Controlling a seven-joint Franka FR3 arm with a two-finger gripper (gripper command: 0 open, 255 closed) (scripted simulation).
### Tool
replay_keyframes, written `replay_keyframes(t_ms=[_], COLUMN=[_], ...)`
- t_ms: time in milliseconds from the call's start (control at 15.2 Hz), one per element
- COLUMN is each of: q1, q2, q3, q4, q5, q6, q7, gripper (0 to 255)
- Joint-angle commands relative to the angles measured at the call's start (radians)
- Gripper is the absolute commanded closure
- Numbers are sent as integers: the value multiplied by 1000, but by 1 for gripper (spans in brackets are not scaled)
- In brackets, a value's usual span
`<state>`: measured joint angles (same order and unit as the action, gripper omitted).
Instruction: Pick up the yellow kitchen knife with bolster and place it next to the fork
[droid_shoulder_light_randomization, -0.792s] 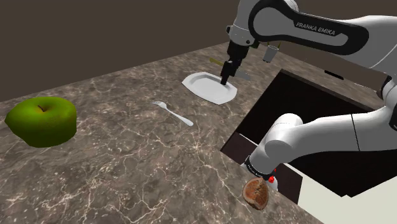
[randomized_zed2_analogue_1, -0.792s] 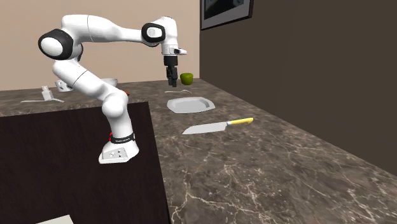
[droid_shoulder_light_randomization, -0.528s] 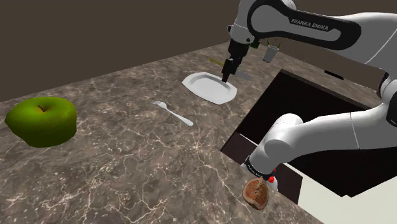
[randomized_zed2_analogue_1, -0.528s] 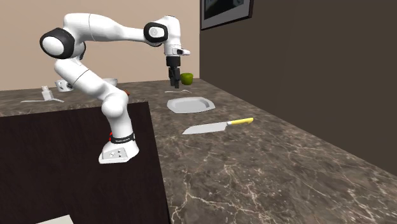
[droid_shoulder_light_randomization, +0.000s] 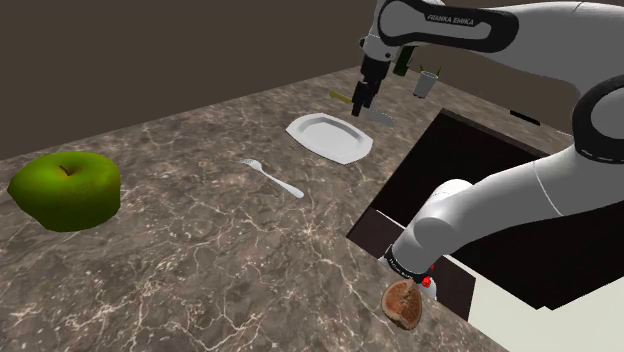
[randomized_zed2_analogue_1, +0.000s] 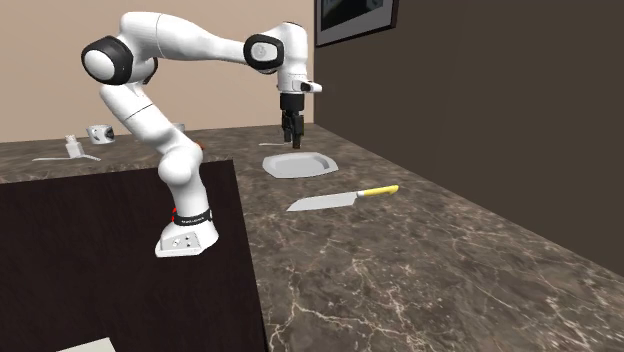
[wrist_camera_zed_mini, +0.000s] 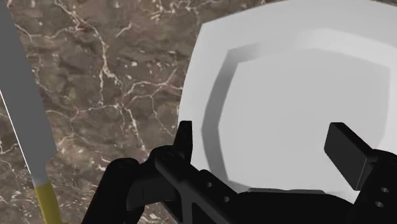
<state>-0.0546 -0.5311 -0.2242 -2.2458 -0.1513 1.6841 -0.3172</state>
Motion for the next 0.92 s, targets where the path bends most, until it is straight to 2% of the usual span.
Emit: replay_keyframes(t_ms=[0, 396, 858], q1=[-9, -29, -83], q2=[65, 274, 570], q3=[-46, -170, -286], q4=[47, 217, 477], q5=[0, 41, 166], q6=[12, 24, -9], q7=[-51, -202, -399], gripper=[0, 0, 0])
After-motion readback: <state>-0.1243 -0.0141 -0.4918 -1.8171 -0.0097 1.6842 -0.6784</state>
